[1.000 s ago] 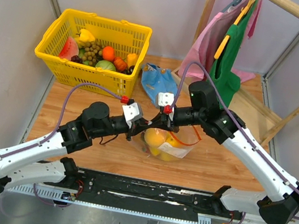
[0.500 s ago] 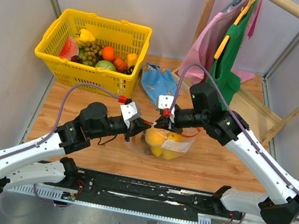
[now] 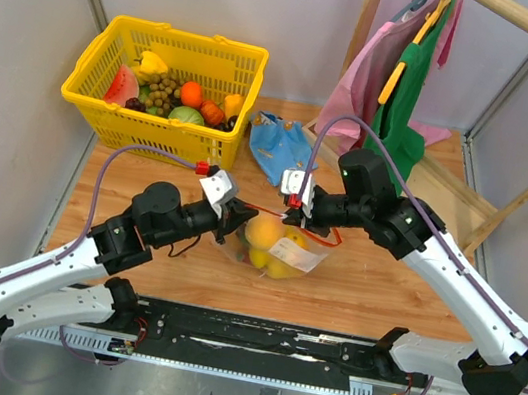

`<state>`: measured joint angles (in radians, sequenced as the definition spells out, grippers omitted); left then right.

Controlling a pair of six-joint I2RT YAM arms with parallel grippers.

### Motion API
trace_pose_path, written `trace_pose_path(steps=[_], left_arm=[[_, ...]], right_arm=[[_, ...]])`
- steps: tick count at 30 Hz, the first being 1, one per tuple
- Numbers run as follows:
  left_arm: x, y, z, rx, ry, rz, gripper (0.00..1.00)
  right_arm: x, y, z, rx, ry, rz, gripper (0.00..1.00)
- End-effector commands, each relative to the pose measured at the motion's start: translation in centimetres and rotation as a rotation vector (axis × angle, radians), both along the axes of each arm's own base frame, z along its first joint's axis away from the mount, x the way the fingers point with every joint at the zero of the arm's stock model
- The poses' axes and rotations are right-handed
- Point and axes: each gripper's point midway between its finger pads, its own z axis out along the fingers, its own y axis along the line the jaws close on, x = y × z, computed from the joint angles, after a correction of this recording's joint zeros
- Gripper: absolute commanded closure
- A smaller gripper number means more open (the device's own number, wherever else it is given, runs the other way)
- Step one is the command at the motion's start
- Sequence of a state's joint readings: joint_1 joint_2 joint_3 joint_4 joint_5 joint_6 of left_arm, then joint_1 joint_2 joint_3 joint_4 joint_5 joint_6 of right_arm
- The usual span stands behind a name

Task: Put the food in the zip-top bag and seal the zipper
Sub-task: Zip the zipper food storage bag at the center of the board.

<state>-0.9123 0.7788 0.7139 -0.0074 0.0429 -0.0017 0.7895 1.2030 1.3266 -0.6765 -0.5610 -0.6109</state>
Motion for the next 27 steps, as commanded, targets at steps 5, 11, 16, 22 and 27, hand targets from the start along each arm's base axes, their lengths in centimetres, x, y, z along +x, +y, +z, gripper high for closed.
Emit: trace_pose_path(steps=[5, 11, 16, 22, 27], left_arm=[[2.3, 3.5, -0.5, -0.031, 0.047, 0.247, 1.0], [3.3, 5.2, -1.5, -0.033, 0.089, 0.372, 1.0], [4.0, 6.6, -2.2, -0.026, 0.114, 0.461, 1.0], [4.7, 8.1, -3.6, -0.019, 0.17, 0.547, 1.0], [5.0, 9.3, -4.3, -0.016, 0.205, 0.602, 1.0]], right_arm=[[0.6, -3.4, -2.4, -0.13, 0.024, -0.112, 0.99], [0.9, -4.5, -3.5, -0.167, 0.043, -0.159, 0.99], [1.3, -5.5, -4.3, -0.193, 0.063, -0.203, 0.99], [1.7, -6.8, -5.4, -0.223, 0.096, -0.255, 0.99], [2.1, -8.1, -6.1, -0.242, 0.127, -0.309, 0.99]])
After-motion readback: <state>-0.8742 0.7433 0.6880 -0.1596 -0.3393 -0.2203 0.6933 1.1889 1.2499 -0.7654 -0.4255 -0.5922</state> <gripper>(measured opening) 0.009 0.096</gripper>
